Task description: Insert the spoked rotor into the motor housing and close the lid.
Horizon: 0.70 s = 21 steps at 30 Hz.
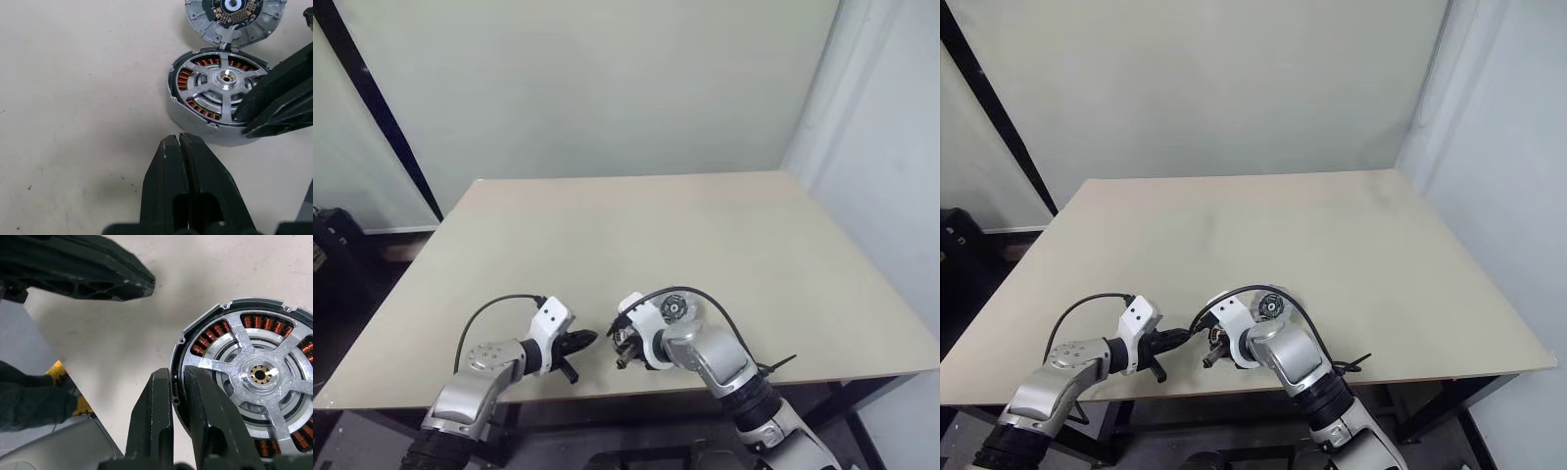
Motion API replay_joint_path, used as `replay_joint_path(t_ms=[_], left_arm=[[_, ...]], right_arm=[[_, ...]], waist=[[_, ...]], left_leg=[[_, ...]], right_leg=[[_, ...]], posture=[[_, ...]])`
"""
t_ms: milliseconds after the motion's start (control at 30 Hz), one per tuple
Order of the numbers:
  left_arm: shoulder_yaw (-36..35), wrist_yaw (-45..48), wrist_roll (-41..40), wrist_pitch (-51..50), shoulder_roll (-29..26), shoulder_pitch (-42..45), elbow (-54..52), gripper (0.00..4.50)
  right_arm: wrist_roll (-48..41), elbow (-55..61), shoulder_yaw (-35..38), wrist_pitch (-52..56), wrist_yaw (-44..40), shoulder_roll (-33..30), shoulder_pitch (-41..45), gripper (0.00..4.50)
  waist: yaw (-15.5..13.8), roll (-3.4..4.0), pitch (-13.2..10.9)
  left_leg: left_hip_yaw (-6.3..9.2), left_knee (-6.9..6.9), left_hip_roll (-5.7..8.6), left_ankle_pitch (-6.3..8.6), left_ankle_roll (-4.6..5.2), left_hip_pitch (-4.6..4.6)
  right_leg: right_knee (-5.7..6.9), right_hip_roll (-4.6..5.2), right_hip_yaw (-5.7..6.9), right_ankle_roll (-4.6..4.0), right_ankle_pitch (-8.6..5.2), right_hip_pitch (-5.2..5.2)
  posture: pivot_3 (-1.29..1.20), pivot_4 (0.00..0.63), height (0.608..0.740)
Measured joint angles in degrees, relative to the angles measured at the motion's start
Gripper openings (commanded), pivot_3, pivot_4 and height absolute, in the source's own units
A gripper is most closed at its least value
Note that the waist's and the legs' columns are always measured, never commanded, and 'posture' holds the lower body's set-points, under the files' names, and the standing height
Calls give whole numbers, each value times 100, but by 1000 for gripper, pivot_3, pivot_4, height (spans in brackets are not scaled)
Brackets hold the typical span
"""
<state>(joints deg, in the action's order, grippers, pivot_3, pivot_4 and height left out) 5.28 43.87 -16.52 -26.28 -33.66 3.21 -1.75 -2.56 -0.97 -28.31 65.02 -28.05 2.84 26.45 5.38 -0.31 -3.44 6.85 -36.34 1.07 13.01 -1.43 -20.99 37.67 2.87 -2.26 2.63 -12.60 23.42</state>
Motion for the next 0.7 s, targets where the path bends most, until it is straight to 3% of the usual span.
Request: replay_joint_path(t_ms=[367, 400, 700], left_arm=[[-9, 17, -11, 0, -4, -23, 1, 0], [-17, 37, -16, 0, -10, -32, 1, 0], [-689, 546, -577, 7, -26, -362, 59, 0]], right_arm=[[-440, 691, -456, 186, -398, -390, 50, 4273], [-460, 786, -438, 205, -395, -421, 60, 4447], [-591, 1697, 1033, 79, 113, -1001, 282, 4447]], waist=[[1, 1, -3], [2, 0, -3], [-28, 2, -5]], left_leg=[[7, 28, 11, 0, 1, -13], [7, 28, 12, 0, 1, -14], [11, 27, 13, 1, -1, -26]], right_leg=[[-17, 8, 0, 0, 0, 9], [-19, 9, 0, 1, 0, 9], [-27, 13, 5, 0, -1, 16]], posture=[[0, 0, 740], [0, 0, 740], [0, 0, 740]])
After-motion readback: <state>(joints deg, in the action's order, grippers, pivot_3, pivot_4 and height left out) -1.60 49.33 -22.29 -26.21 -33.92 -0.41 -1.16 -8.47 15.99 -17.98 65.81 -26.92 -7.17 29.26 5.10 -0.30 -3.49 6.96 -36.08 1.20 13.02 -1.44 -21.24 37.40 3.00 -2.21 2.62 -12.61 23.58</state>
